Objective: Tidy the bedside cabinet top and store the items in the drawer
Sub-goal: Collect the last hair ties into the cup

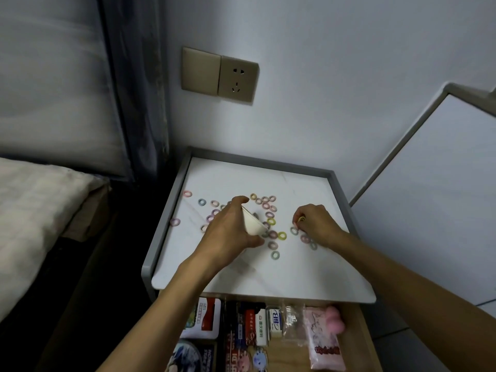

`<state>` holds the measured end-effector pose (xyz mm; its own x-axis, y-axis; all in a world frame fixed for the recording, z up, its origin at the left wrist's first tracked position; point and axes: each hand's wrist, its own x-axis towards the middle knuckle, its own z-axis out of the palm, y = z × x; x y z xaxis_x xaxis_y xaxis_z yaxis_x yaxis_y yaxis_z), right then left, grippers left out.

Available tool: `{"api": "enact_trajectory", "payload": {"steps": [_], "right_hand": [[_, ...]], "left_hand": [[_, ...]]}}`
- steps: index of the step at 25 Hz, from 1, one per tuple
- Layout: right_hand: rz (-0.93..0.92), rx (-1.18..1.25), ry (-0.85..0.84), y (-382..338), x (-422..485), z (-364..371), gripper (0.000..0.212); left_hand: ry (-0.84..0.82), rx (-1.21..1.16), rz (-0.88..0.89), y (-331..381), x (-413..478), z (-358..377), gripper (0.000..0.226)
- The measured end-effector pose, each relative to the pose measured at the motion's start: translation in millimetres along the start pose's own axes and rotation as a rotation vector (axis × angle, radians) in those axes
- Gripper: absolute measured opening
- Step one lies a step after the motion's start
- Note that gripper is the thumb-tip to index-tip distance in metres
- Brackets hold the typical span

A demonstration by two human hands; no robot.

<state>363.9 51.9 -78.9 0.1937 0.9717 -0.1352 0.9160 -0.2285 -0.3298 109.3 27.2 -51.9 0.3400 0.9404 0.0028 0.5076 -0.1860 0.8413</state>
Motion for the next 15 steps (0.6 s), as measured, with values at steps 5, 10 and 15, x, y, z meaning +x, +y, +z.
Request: {"api": "enact_trajectory", "payload": {"steps": [5, 10, 15], "right_hand": [[-0.057, 0.072, 0.011, -15, -9, -18, 0.013], [-0.374, 0.379, -0.05, -70, -38, -55, 0.015], [-0.467, 0.431, -0.205, -80, -53, -65, 0.033]], "left_hand": [[-0.004, 0.005, 0.007, 0, -1, 1, 0.092], [0.003, 0.009, 0.021, 1, 0, 5, 0.097], [-0.008, 0.021, 0.057, 3, -4, 8, 0.1]]}}
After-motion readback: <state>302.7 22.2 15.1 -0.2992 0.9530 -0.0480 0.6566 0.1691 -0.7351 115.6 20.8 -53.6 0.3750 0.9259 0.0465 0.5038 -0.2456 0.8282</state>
